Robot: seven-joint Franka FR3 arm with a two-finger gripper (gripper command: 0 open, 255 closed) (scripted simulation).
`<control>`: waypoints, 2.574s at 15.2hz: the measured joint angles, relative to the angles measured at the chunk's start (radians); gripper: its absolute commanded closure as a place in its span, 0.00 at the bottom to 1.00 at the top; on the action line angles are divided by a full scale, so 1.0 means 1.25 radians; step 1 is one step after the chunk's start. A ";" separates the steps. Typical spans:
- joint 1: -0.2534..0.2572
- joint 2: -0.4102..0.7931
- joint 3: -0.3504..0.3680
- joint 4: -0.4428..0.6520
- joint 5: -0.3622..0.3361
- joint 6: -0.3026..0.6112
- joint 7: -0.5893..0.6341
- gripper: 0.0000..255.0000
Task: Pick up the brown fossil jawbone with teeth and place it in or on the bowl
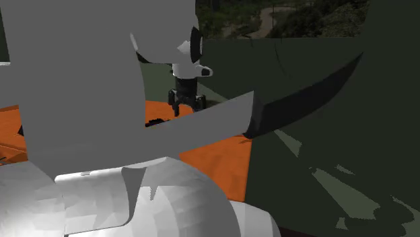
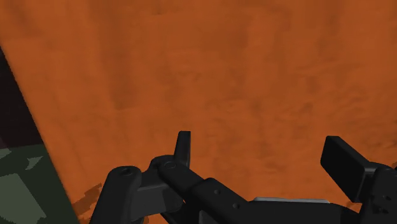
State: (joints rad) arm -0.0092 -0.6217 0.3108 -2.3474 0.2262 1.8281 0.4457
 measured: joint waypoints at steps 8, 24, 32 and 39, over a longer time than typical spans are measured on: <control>-0.036 0.199 0.169 0.123 -0.010 0.096 0.279 0.00; 0.064 0.806 0.294 0.614 -0.397 0.102 0.904 0.00; 0.101 0.884 0.268 0.645 -0.444 0.137 0.952 0.00; 0.102 0.890 0.265 0.636 -0.448 0.150 0.956 0.00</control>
State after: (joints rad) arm 0.1184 0.4905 0.6427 -1.5520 -0.3334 2.0159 1.6404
